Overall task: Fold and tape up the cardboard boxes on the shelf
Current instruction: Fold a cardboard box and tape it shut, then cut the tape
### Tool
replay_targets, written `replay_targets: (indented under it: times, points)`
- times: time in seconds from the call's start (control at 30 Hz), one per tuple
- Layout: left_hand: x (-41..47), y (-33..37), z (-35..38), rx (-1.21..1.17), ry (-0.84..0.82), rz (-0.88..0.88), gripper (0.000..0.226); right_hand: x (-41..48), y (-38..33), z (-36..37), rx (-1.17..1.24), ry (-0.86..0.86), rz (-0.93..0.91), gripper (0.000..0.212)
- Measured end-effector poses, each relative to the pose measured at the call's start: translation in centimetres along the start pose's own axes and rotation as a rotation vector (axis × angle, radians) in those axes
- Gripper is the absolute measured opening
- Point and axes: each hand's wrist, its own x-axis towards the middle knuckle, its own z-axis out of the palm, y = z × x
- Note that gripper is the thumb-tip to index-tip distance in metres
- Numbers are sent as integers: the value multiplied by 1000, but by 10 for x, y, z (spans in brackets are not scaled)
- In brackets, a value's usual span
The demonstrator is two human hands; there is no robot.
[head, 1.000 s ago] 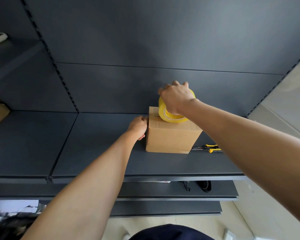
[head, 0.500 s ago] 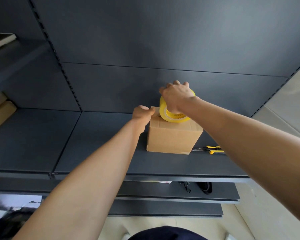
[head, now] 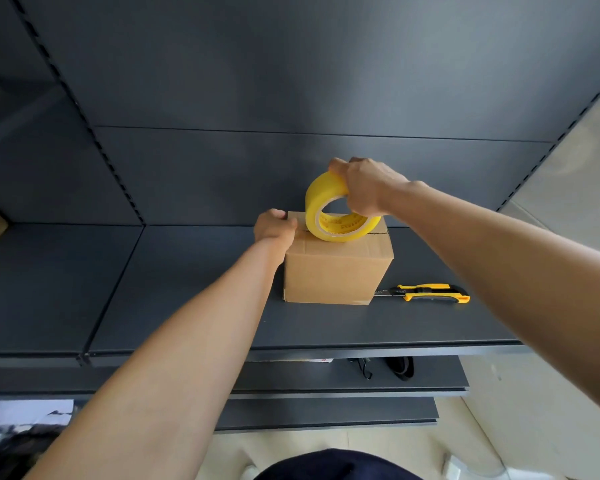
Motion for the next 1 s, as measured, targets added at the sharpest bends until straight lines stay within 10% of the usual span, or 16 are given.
replay_targets:
  times: [1.0]
  points:
    - [-6, 13, 6, 97, 96, -86, 19, -14, 37, -4, -313, -2, 93, 54]
